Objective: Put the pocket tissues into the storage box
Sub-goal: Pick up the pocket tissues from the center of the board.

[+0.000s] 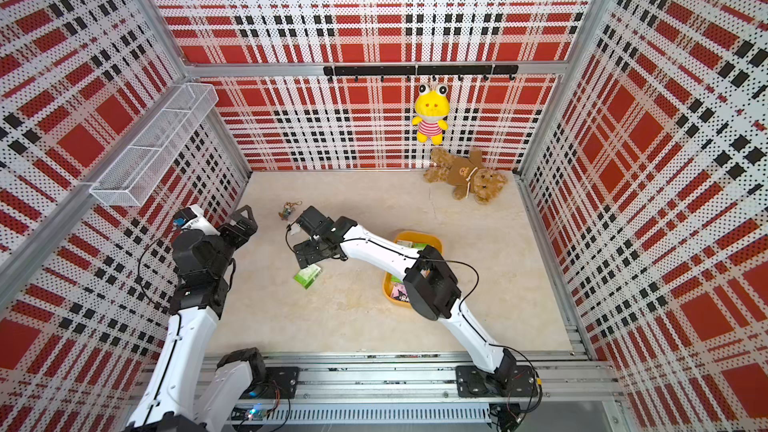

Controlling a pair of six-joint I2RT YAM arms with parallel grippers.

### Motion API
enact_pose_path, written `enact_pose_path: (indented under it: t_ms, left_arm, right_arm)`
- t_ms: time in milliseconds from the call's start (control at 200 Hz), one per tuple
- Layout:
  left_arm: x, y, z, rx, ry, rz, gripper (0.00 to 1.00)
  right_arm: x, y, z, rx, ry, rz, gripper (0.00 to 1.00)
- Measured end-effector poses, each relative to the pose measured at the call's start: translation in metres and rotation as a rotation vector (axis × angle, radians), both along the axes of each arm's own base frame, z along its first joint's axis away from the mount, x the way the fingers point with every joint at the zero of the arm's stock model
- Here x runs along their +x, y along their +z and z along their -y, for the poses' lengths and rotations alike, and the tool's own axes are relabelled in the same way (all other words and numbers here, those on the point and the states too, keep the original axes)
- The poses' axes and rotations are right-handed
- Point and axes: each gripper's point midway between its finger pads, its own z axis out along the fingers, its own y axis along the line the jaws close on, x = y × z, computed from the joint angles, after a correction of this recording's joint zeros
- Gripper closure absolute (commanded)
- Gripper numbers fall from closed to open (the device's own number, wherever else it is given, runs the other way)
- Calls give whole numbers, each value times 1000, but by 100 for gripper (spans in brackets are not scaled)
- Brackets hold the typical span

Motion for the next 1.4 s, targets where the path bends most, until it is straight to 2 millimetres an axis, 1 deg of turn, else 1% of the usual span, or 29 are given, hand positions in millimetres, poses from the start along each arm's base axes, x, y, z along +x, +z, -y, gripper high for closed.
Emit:
enact_pose_path:
  t_ms: [160, 321, 466, 641, 877, 942, 1102, 1243, 1398]
  left_arm:
    - [0, 0, 0, -5, -4, 2, 1]
    - [-1, -5, 1, -8, -5, -7, 1]
    - [-2, -9, 1, -12, -9, -17, 1]
    - [-2, -12, 2, -14, -11, -23, 1]
    - [-2, -14, 2, -19, -12, -27, 1]
    - [-2, -14, 2, -19, -12, -27, 1]
    - [-2, -15, 2, -19, -12, -28, 1]
    - [-2, -17, 2, -20, -12, -31, 1]
    - [-3, -16, 2, -20, -12, -30, 1]
  right_arm:
    - [-10, -27, -15, -38, -13, -51, 0]
    - [-15, -46, -15, -78, -26, -86, 0]
    - [-17, -53, -13, -96, -33, -103, 0]
    - [-15, -52, -18, -87, -35, -100, 0]
    - [-18, -51, -21, -77, -28, -114, 10]
    - [-19, -53, -22, -76, -22, -123, 14]
    - [-22, -62, -23, -78, -11, -147, 17]
    - [-26, -68, -24, -79, -2, -167, 28]
    - [-27, -67, -26, -71, 4, -175, 39]
